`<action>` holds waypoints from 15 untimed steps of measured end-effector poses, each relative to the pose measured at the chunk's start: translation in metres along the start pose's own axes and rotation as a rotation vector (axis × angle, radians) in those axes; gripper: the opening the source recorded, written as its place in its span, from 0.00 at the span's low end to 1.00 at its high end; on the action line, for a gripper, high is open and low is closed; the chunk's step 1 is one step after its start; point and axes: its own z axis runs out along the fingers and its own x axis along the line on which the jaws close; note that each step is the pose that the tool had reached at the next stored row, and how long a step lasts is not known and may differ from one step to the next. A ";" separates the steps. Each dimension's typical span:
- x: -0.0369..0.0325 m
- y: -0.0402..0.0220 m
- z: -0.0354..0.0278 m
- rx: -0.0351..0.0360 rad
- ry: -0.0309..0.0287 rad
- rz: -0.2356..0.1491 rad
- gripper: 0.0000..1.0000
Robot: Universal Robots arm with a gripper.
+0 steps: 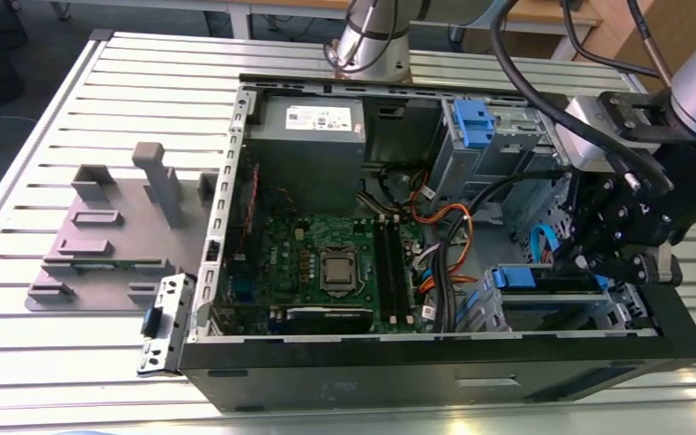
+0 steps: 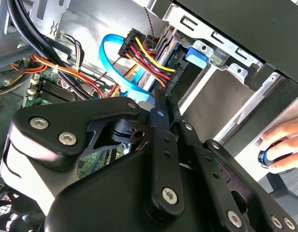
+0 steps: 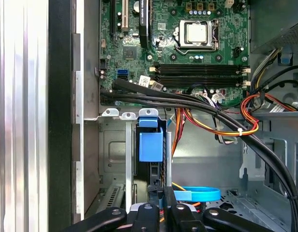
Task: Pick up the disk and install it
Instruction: 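Insert the second disk wire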
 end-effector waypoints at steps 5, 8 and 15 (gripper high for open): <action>0.0000 0.0000 0.0020 0.0000 0.0001 0.000 0.16; 0.0001 0.0000 0.0028 0.0000 0.0002 0.000 0.16; 0.0001 0.0000 0.0043 0.0000 0.0001 0.000 0.16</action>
